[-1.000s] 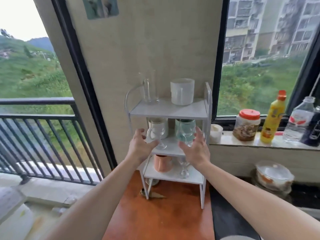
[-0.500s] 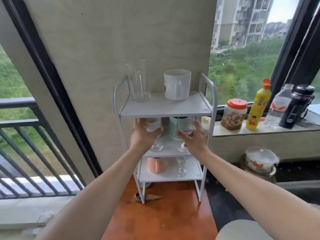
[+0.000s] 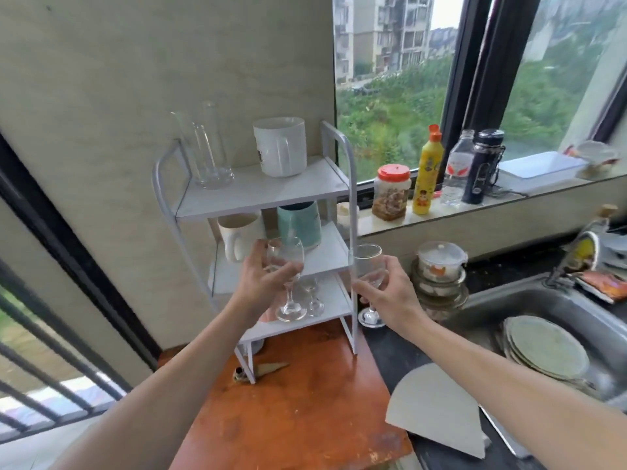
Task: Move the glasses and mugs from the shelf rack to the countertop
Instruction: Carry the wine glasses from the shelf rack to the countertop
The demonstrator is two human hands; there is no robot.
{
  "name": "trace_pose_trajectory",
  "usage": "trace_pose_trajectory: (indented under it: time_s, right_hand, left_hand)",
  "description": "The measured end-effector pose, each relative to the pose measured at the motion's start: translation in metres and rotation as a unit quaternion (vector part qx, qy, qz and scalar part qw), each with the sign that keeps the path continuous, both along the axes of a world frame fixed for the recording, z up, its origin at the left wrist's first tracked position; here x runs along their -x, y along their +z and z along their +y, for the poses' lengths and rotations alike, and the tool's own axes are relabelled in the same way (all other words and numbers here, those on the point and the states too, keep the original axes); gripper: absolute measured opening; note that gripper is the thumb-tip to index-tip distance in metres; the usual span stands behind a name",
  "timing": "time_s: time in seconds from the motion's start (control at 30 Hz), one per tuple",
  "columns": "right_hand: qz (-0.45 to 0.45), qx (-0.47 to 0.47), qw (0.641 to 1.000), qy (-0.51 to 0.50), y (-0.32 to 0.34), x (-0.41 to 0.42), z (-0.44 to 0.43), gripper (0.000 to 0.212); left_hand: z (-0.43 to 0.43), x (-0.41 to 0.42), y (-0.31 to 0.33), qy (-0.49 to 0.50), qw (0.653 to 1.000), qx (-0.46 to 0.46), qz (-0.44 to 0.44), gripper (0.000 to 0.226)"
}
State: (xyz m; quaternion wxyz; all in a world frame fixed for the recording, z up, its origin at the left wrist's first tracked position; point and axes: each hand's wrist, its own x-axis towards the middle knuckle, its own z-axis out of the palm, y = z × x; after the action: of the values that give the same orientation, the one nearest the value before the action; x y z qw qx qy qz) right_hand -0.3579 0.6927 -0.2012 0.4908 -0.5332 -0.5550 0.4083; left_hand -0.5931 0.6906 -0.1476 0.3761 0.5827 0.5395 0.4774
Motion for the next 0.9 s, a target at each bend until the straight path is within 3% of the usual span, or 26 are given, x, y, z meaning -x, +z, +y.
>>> trace_pose_trajectory:
  time_s: [0.2, 0.37, 0.47, 0.9]
  right_hand:
    - [0.035, 0.050, 0.993, -0.106, -0.019, -0.115, -0.059, 0.053]
    - [0.017, 0.065, 0.980, -0.188, -0.028, -0.247, -0.133, 0.043]
    - [0.007, 0.080, 0.968, -0.237, -0.034, -0.331, -0.184, 0.049]
    - [0.019, 0.106, 0.866, -0.489, -0.044, -0.602, -0.373, 0.065]
  left_hand:
    - [-0.020, -0.110, -0.035, -0.108, 0.991, 0.072, -0.025, 0.044]
    - [-0.047, -0.256, -0.056, -0.196, 0.972, 0.112, -0.069, 0.032]
    - [-0.073, -0.351, -0.068, -0.260, 0.952, 0.138, -0.081, 0.035]
    - [-0.170, -0.705, -0.081, -0.486, 0.854, 0.185, -0.025, 0.031]
